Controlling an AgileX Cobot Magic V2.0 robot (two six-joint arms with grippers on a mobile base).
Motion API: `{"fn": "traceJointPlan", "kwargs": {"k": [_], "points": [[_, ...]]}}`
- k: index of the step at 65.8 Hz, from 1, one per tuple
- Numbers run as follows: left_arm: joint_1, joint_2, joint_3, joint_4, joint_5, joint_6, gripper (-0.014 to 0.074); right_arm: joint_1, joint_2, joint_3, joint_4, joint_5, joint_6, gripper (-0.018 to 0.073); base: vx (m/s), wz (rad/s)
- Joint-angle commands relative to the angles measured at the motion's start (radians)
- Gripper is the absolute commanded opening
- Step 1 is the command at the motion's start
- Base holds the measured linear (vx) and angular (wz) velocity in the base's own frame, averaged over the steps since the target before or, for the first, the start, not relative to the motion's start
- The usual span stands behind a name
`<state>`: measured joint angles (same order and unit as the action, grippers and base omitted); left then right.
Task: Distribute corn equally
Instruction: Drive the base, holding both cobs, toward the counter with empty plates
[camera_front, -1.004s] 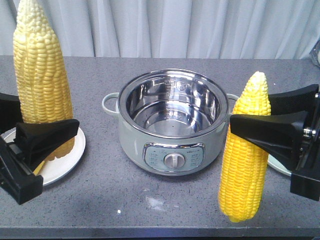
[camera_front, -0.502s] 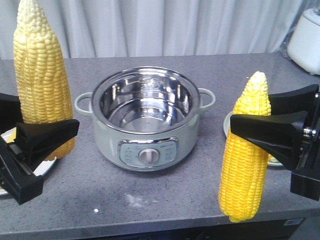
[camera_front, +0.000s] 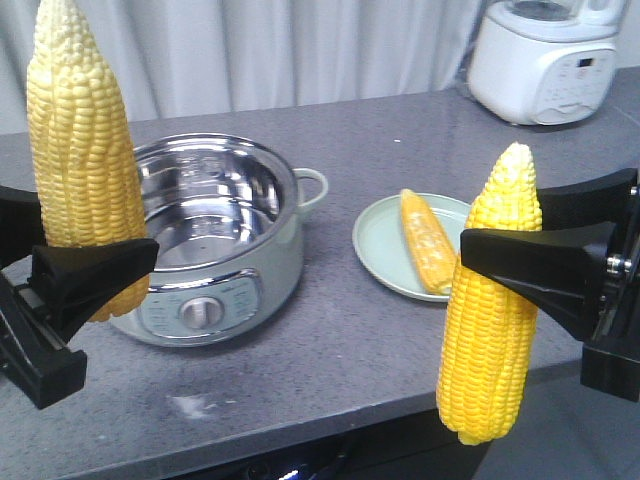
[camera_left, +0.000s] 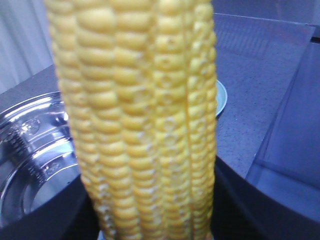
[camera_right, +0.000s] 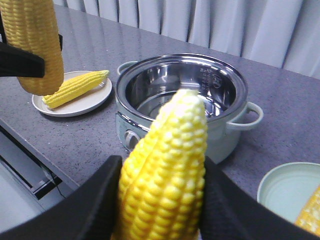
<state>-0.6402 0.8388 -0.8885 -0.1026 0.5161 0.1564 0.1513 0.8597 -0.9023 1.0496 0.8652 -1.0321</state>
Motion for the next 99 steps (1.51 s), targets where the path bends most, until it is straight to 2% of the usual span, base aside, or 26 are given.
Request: {"fn": "traceJointPlan", "kwargs": {"k": [1,99], "points": [[0.001,-0.008,-0.026,-0.009,-0.078,-0.003,0.0291,-0.005,-0.009,-0.022,0.051,-0.032,-0.009,0.0171,-0.02,-0.35],[0.001,-0.008,-0.026,-0.009,-0.078,-0.003,0.0291,-0.005,-0.009,-0.022,0.051,-0.032,-0.009,0.0171,-0.04,-0.38]]}}
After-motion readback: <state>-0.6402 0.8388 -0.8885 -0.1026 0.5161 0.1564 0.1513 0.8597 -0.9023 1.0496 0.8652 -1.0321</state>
